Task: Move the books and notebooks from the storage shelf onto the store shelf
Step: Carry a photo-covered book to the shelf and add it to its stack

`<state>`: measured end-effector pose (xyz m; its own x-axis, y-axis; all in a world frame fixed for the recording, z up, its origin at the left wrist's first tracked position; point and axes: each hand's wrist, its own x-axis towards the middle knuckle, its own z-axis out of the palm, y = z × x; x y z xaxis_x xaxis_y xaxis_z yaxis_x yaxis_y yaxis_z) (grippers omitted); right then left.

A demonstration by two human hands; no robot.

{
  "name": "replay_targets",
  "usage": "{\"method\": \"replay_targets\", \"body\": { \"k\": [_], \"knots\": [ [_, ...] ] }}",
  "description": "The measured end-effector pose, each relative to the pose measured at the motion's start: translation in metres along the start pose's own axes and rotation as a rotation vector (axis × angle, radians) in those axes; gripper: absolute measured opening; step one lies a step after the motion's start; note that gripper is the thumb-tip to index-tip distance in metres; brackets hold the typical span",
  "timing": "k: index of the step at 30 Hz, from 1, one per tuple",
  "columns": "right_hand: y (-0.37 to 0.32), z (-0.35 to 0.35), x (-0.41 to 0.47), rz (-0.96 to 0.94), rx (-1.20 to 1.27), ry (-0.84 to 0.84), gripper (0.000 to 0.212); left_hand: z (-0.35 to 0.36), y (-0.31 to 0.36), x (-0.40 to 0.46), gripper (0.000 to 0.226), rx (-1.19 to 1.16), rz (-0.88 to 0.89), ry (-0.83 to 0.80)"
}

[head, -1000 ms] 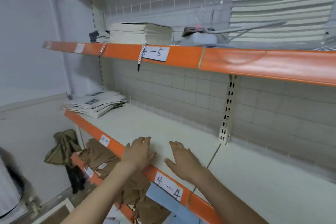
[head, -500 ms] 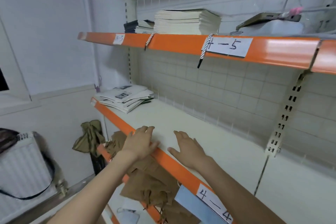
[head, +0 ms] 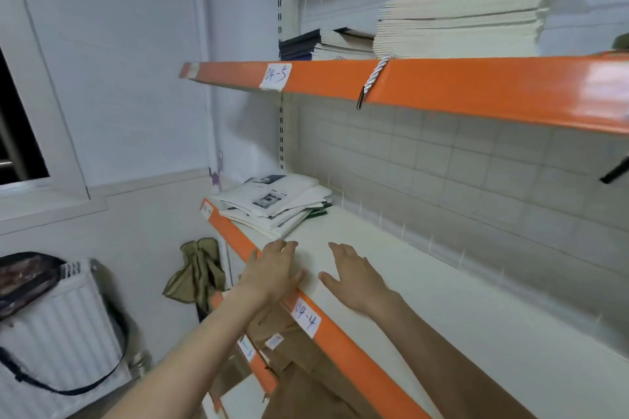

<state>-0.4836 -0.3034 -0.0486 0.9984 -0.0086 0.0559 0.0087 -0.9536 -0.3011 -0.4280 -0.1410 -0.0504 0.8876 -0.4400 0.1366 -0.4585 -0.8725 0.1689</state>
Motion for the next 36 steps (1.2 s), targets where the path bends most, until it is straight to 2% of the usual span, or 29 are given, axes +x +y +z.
{"method": "replay_targets", "body": {
  "k": [8,16,22,36],
  "knots": [
    [-0.018,-0.014,0.093,-0.025,-0.008,0.034,0.064,-0.024,-0.045,0.078,0.053,0.01,-0.015,0.05],
    [-0.023,-0.012,0.142,-0.013,-0.019,0.053,0.063,-0.021,-0.073,0.123,0.055,-0.008,0.019,0.068],
    [-0.035,-0.006,0.181,0.013,-0.035,0.08,0.06,-0.017,-0.1,0.161,0.048,-0.007,0.079,0.123],
    [-0.086,0.015,0.282,0.272,0.029,0.16,0.061,-0.026,-0.199,0.273,0.048,-0.03,0.235,-0.002]
  ]
}}
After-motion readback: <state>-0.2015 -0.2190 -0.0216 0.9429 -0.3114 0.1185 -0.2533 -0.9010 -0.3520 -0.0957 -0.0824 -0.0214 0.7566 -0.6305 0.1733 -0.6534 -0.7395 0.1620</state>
